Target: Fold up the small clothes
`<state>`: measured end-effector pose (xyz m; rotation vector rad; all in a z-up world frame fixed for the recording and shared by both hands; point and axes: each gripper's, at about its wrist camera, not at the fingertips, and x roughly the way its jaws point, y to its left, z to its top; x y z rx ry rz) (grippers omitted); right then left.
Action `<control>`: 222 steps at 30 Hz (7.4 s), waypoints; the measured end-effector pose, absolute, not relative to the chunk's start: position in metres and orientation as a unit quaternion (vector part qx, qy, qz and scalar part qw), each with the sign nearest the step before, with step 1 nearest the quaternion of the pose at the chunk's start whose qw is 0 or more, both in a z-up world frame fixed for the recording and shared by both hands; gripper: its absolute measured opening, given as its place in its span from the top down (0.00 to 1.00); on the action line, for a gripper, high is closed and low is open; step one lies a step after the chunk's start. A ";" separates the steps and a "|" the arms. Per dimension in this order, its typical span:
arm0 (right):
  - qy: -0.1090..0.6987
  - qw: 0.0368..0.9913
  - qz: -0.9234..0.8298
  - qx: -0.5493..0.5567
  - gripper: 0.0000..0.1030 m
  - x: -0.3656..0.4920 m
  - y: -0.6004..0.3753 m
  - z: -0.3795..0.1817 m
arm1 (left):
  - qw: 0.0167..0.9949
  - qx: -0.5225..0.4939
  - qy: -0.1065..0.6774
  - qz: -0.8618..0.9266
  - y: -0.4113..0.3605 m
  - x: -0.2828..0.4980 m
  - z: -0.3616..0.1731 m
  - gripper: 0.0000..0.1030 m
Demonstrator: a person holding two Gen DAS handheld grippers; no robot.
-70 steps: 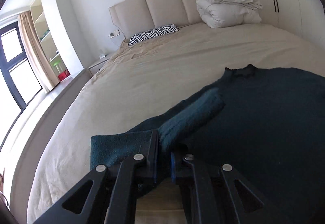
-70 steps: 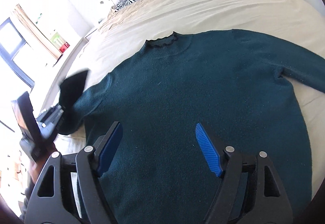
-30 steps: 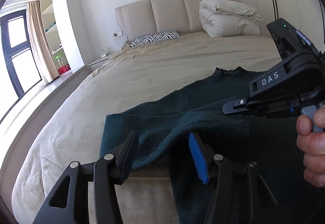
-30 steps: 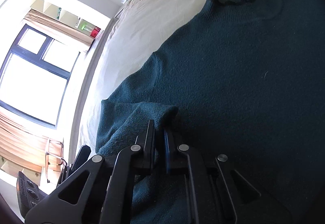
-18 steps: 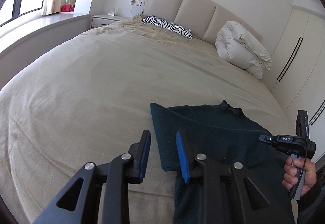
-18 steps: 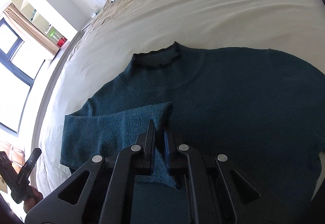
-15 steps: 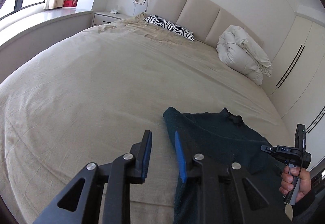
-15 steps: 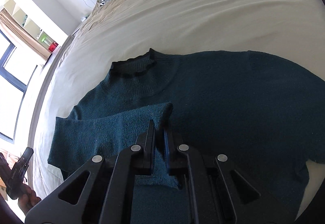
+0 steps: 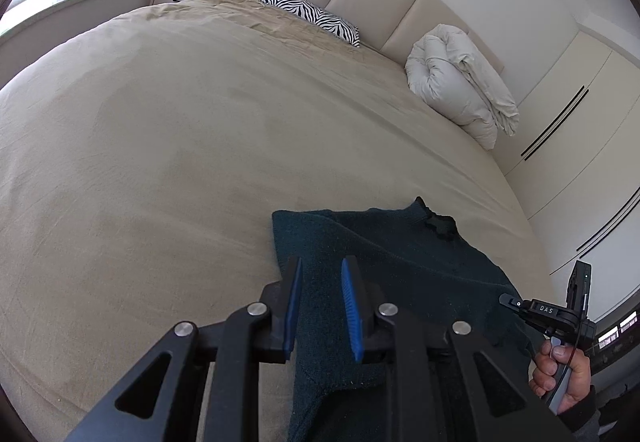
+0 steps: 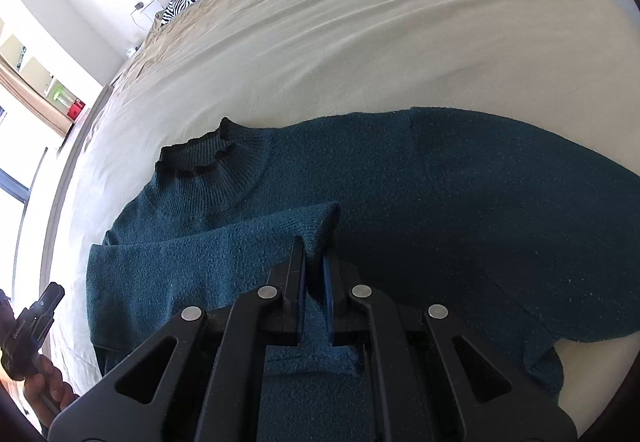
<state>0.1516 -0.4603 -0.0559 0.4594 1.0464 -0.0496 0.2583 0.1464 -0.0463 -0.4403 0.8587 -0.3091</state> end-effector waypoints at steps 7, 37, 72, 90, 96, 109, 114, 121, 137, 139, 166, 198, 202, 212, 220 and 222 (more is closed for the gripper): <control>0.496 0.837 -0.043 0.226 0.94 0.137 -0.474 -0.060 | 0.867 -0.212 0.426 -0.147 0.142 0.274 -0.062 0.78; 0.497 0.817 -0.013 0.293 0.93 0.141 -0.483 -0.089 | 0.802 -0.249 0.491 -0.233 0.150 0.273 -0.111 0.97; 0.252 0.740 -0.213 0.585 0.43 -0.135 -0.763 -0.102 | 0.808 -0.146 0.481 -0.306 0.013 0.124 -0.071 0.45; 0.299 0.859 -0.253 0.330 0.91 -0.043 -0.726 -0.007 | 0.785 -0.244 0.483 -0.302 0.014 0.160 -0.072 0.40; 0.364 0.925 -0.107 -0.015 0.91 0.045 -0.518 0.036 | 0.763 -0.298 0.483 -0.309 0.014 0.183 -0.076 0.33; 0.442 0.877 0.030 -0.185 0.69 0.022 -0.344 -0.059 | 0.687 -0.358 0.540 -0.330 -0.019 0.197 -0.116 0.23; 0.433 0.899 0.051 -0.033 0.35 -0.016 -0.386 -0.048 | 0.690 -0.335 0.556 -0.320 -0.046 0.203 -0.113 0.21; 0.444 0.883 0.046 0.146 0.35 -0.057 -0.441 -0.060 | 0.712 -0.262 0.584 -0.287 -0.081 0.206 -0.109 0.67; 0.431 0.876 0.044 0.211 0.35 -0.067 -0.464 -0.081 | 0.817 -0.093 0.473 -0.315 -0.071 0.186 -0.010 0.92; 0.431 0.876 0.045 0.213 0.35 -0.066 -0.464 -0.082 | 0.824 -0.089 0.464 -0.314 -0.062 0.194 -0.003 0.92; 0.430 0.874 0.040 0.222 0.35 -0.063 -0.463 -0.085 | 0.858 -0.015 0.238 -0.455 -0.127 0.158 0.159 0.92; 0.390 0.823 0.077 0.406 0.35 -0.012 -0.517 -0.066 | 0.827 -0.187 0.476 -0.235 0.065 0.261 -0.089 0.92; 0.394 0.786 0.057 0.473 0.35 0.027 -0.533 -0.089 | 0.824 -0.193 0.477 -0.238 0.062 0.262 -0.092 0.92; 0.281 0.760 0.014 0.586 0.43 0.021 -0.588 -0.104 | 0.823 -0.196 0.478 -0.239 0.061 0.266 -0.095 0.92; 0.265 0.765 -0.009 0.587 0.62 0.007 -0.598 -0.114 | 0.826 -0.201 0.468 -0.242 0.059 0.268 -0.091 0.92; 0.263 0.765 -0.010 0.587 0.61 0.004 -0.599 -0.112 | 0.825 -0.201 0.470 -0.242 0.059 0.269 -0.092 0.92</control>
